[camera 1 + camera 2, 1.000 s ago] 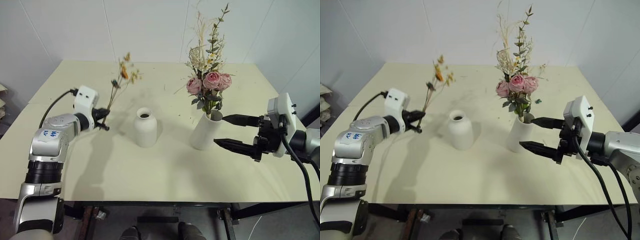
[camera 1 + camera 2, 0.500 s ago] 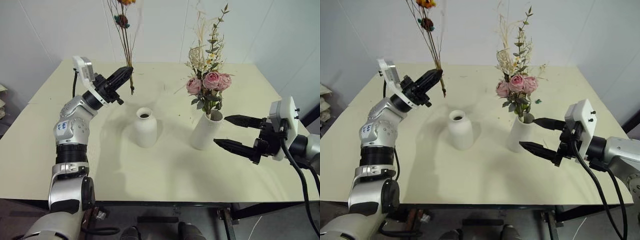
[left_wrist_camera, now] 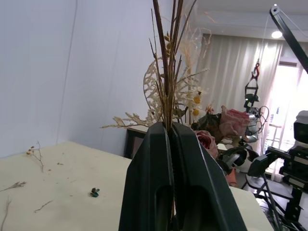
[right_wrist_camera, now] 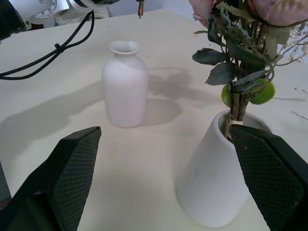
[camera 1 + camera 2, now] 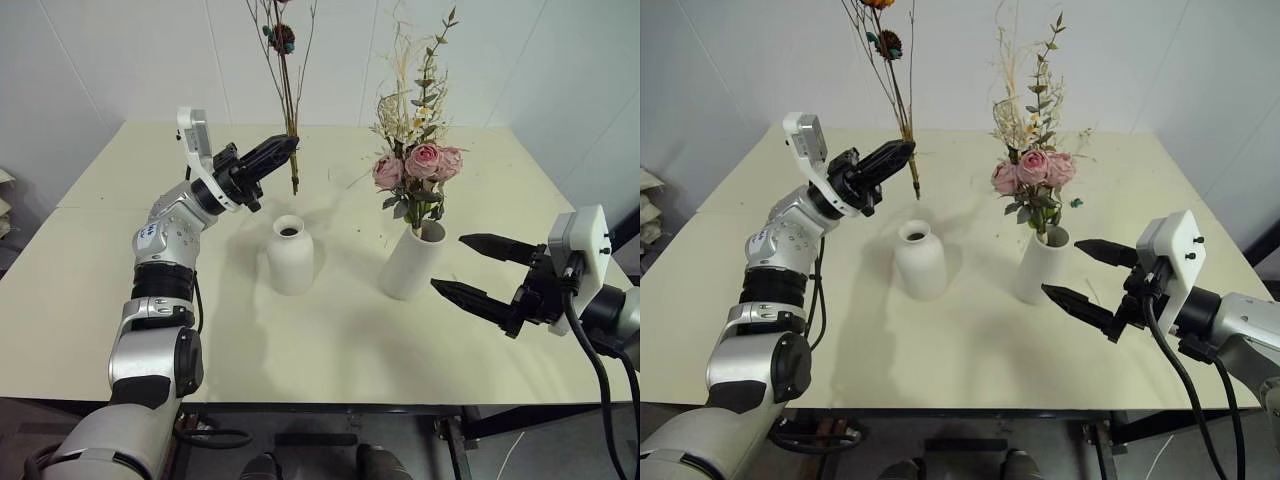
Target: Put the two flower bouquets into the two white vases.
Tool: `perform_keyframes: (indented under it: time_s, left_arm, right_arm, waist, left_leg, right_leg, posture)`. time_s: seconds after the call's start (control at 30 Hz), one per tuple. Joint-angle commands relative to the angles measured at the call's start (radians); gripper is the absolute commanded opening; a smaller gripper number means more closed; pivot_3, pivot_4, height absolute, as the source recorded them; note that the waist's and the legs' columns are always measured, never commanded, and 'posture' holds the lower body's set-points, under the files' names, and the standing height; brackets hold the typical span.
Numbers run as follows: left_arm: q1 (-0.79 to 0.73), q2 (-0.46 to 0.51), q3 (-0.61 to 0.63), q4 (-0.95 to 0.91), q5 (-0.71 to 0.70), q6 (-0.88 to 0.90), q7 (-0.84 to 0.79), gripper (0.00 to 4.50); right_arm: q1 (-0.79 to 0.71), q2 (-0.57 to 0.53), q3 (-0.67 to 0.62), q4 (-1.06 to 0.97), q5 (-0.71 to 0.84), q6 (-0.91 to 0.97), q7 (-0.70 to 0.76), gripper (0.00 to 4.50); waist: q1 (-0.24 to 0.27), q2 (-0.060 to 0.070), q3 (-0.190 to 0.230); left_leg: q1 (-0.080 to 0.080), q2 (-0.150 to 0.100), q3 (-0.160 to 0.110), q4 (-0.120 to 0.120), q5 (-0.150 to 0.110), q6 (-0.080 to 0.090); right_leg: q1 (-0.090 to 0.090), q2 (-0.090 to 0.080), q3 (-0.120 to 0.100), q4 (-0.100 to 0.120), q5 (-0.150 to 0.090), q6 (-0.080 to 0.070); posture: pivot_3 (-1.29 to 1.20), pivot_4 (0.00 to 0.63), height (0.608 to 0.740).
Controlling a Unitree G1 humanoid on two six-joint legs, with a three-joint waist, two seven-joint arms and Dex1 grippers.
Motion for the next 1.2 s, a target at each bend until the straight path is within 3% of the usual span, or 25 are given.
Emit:
perform_keyframes:
  time_s: [0.03, 1.13, 1.2]
  left_arm:
    - [-0.019, 0.024, -0.023, -0.012, 0.026, 0.010, -0.029, 0.03]
    - [0.121, 0.097, -0.124, -0.083, 0.156, -0.008, -0.077, 0.03]
    - [0.123, 0.101, -0.125, -0.087, 0.159, -0.008, -0.077, 0.52]
  right_arm:
    - [0.014, 0.006, -0.056, -0.045, 0.026, -0.016, -0.028, 4.50]
    - [0.034, 0.002, -0.055, -0.045, 0.030, -0.024, -0.035, 4.50]
    - [0.034, 0.001, -0.054, -0.044, 0.029, -0.025, -0.034, 4.50]
  waist:
    - [0.000, 0.000, 0.000]
    - [0.000, 0.000, 0.000]
    - [0.001, 0.000, 0.000]
  left_leg:
    - [0.000, 0.000, 0.000, 0.000, 0.000, 0.000]
    - [0.000, 0.000, 0.000, 0.000, 0.000, 0.000]
    - [0.000, 0.000, 0.000, 0.000, 0.000, 0.000]
  right_leg:
    - [0.000, 0.000, 0.000, 0.000, 0.000, 0.000]
    - [0.000, 0.000, 0.000, 0.000, 0.000, 0.000]
    - [0.000, 0.000, 0.000, 0.000, 0.000, 0.000]
  posture:
    - [0.00, 0.150, 0.740]
    - [0.00, 0.150, 0.740]
    - [0.00, 0.150, 0.740]
